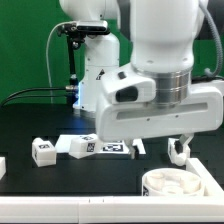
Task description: Assemble stool
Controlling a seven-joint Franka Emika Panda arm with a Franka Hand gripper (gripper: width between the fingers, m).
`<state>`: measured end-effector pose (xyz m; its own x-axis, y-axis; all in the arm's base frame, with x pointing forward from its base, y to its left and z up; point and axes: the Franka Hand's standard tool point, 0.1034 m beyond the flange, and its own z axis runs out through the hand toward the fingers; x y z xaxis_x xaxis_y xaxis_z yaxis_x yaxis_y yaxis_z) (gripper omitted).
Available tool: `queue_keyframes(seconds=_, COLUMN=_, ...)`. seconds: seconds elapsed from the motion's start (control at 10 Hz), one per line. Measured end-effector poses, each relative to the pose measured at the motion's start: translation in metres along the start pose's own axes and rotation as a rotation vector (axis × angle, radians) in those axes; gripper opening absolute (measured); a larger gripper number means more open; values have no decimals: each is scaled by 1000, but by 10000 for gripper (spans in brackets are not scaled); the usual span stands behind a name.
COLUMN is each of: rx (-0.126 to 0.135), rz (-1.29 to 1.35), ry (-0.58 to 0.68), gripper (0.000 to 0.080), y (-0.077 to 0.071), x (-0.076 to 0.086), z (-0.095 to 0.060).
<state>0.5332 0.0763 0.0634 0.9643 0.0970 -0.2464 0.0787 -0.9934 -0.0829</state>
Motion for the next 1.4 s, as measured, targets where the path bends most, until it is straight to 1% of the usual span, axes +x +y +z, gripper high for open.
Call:
queue_keyframes(seconds=0.1, rx=-16, rz=30, ry=27, gripper=649, y=-14, x=-12, z=3)
queue_keyframes(seconds=0.2, rx=-27, rz=39, ry=34, gripper=649, y=-25, x=-20, z=8)
queue_keyframes(seconds=0.4, rx=-25, rz=32, ry=33, gripper=649, y=-19, x=-17, z=7)
queue_keyframes(seconds=0.5, rx=-26, rz=31, ry=32, gripper=649, y=-20, x=-18, z=8)
queue_keyframes(seconds=0.6, rx=-20, rz=68, ry=43, gripper=649, y=-24, x=-20, z=10)
queue_keyframes(seconds=0.7, rx=-13, rz=97, ry=50, gripper=649, y=-33, x=-32, z=19)
queue_keyframes(seconds=0.8, rx=-12, rz=108, ry=58, gripper=649, y=-45, x=-48, z=29)
queue_keyframes(seconds=0.9, rx=-14, rz=110, ry=58, gripper=649, y=-62, x=-66, z=36)
queue_keyframes(seconds=1.0, rx=-15, rz=101, ry=58, gripper=649, y=-68, x=-69, z=36)
queue_keyframes(seconds=1.3, rx=-15, rz=107, ry=58, gripper=649, y=-66, x=-69, z=39)
queue_keyframes(seconds=1.4, rx=-15, rz=119, ry=65, gripper=649, y=-68, x=-71, z=46)
